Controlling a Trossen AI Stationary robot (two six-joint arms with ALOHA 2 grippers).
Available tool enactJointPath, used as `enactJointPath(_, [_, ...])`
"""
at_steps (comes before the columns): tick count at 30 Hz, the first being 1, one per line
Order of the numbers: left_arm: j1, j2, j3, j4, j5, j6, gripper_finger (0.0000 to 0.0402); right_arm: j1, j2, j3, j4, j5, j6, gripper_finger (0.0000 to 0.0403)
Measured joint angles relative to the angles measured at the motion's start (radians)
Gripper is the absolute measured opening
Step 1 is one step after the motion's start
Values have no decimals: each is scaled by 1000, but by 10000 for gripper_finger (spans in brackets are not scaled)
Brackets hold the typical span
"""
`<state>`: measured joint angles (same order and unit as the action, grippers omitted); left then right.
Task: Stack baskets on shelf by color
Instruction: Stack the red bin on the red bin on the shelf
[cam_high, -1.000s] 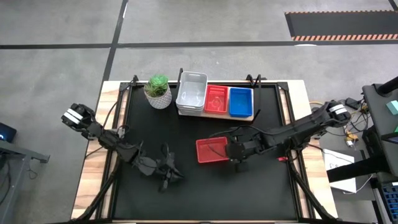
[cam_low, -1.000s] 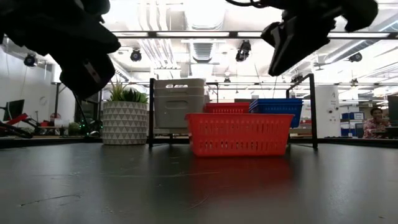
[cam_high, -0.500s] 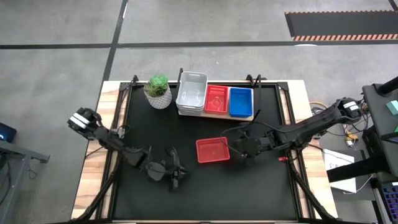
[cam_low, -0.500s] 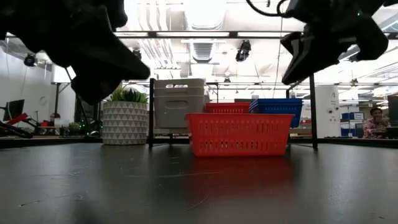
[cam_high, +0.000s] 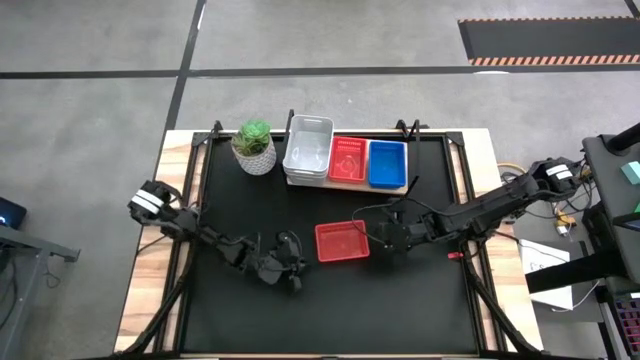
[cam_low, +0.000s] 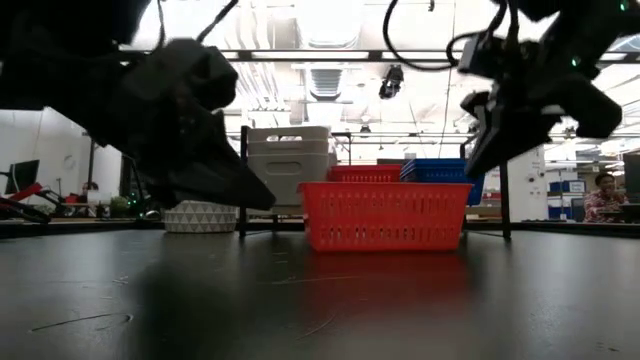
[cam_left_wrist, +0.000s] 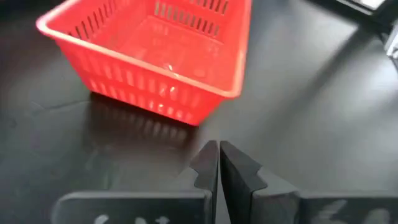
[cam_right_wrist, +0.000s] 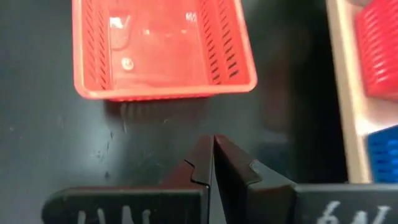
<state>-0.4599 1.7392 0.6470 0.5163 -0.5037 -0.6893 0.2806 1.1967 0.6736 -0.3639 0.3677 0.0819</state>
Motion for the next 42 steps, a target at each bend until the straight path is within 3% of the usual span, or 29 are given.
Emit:
enactJointPath(6, [69, 13, 9, 1, -8, 84, 0, 0, 79, -45, 163, -23, 33, 8])
enactJointPath(13, [149, -13, -5, -31, -56, 130, 0, 3, 224, -39, 432, -235, 9, 8])
enactJointPath(16, [160, -44, -13, -104, -52, 147, 0, 15, 264, -18, 451, -288, 18, 8])
enactJointPath(21, [160, -167, -11, -316, -23, 146, 0, 16, 266, 29, 275, -271, 61, 8])
enactJointPath(25, [135, -290, -12, -434, 91, 121, 0, 16, 219, 38, 131, -145, 76, 8])
enactJointPath(29, [71, -330, -13, -349, 162, 124, 0, 5, 197, 31, 115, 64, 64, 8])
enactJointPath(31, [34, -307, -12, -288, 196, 141, 0, -5, 198, 30, 146, 115, 54, 8])
enactJointPath(36, [-29, -217, -11, -176, 222, 146, 0, -10, 227, 30, 304, 57, 11, 8])
enactJointPath(42, [-14, -132, -6, -167, 122, 150, 0, 41, 245, 30, 354, -87, 52, 8])
